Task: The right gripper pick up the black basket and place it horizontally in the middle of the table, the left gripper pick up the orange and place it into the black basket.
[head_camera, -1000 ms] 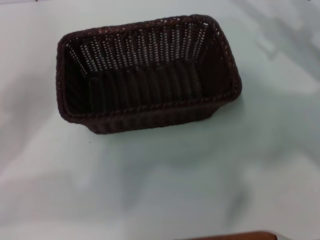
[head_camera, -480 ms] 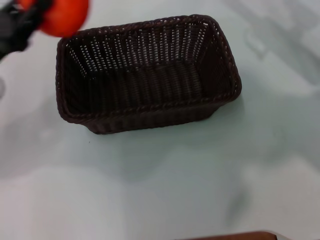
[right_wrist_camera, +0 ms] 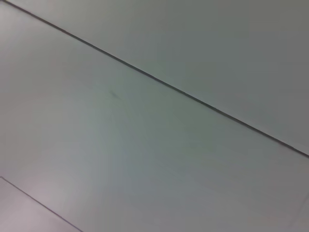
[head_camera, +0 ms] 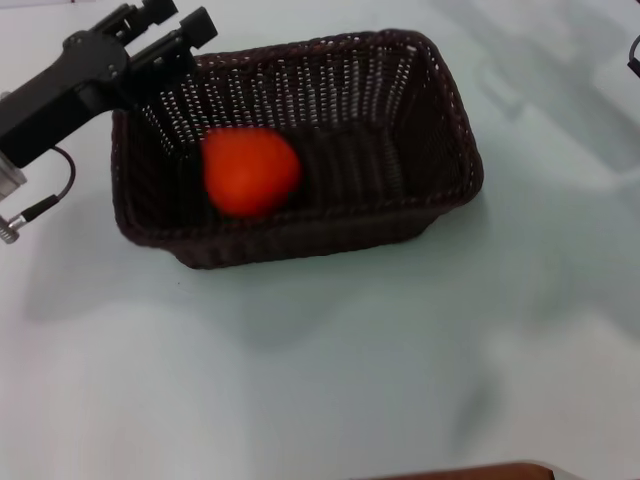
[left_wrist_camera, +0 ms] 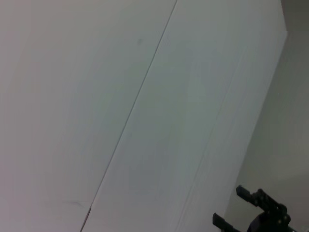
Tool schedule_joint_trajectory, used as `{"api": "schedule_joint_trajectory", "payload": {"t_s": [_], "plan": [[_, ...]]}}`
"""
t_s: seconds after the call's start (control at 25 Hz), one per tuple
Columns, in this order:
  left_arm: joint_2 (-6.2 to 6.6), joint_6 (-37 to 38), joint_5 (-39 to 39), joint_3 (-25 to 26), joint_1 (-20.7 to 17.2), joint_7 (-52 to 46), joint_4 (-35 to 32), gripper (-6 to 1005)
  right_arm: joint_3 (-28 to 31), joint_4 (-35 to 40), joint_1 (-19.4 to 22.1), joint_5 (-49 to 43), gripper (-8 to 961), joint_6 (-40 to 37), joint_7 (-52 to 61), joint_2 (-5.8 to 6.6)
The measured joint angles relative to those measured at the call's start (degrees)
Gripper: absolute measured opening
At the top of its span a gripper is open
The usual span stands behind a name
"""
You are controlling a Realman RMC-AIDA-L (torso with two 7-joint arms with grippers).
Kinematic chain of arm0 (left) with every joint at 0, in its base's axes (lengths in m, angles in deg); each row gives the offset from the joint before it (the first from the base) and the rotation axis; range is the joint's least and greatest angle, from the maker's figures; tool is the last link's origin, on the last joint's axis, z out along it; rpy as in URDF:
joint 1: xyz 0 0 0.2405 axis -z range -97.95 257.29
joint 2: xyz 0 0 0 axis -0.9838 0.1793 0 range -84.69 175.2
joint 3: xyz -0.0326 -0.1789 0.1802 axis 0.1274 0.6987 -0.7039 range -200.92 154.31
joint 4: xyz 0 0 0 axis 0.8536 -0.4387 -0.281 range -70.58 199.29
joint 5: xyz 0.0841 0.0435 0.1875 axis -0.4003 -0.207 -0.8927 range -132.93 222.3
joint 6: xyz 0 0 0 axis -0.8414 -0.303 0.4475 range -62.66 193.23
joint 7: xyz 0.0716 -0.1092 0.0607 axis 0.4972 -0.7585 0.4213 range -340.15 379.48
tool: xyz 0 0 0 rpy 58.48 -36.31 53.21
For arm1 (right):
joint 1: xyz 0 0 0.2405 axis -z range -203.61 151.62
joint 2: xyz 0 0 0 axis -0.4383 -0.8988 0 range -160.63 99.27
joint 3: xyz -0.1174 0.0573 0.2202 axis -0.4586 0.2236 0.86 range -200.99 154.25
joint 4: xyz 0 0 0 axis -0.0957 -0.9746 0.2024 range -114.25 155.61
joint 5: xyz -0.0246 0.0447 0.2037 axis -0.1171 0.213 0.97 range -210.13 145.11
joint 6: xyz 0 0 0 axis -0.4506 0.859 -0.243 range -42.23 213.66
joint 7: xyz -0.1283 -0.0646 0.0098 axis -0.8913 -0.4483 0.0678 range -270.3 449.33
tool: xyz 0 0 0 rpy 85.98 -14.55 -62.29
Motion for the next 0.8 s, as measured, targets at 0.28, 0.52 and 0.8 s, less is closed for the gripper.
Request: {"api": "schedule_joint_trajectory", "payload": {"t_s": [0.28, 0.52, 0.8], "plan": [[-0.21, -4.6, 9.2, 0.8, -2.3, 0.9, -0.1, 811, -0.4, -1.1, -0.2, 4.5, 779, 1.3, -5.8, -0.10], [-0.28, -11.8, 22.8, 4.6, -8.1, 9.4, -2.6, 912, -0.2, -2.6, -0.3, 8.6, 779, 3.1, -19.8, -0.14], [-0.32, -17.2, 34.1, 7.4, -15.1, 22.3, -9.3, 920, 0.2, -7.7, 0.6, 16.7, 779, 3.1, -49.7, -0.28]]}}
